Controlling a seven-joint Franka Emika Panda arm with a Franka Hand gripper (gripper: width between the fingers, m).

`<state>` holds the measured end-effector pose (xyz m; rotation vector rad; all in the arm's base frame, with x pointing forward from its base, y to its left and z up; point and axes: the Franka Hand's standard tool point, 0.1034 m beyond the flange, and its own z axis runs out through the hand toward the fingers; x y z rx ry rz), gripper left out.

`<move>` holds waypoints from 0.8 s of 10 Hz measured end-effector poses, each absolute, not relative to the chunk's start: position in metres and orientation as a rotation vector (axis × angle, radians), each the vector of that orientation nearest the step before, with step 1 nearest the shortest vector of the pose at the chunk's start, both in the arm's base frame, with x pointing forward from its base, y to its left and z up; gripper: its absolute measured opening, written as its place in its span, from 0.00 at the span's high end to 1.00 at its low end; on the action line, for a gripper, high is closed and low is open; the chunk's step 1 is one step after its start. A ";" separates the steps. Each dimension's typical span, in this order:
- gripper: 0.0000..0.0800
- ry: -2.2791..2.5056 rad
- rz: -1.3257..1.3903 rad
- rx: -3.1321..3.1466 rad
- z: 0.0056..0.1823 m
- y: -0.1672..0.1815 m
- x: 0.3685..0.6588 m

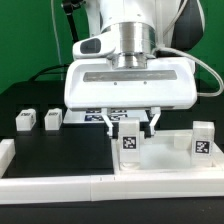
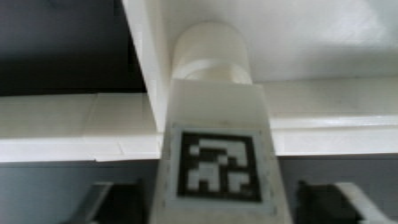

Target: Assemble square table

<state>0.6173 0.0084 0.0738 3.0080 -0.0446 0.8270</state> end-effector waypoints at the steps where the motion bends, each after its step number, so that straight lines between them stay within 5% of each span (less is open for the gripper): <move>1: 0.31 -0.045 0.827 3.008 0.074 0.008 0.617; 2: 0.21 -0.045 0.827 3.008 0.074 0.008 0.617; 8: 0.19 -0.056 0.797 3.024 0.072 0.009 0.616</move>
Offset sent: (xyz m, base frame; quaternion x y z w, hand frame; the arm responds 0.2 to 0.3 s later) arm 0.0000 0.0000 0.0000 0.0000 0.0000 0.0000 1.0000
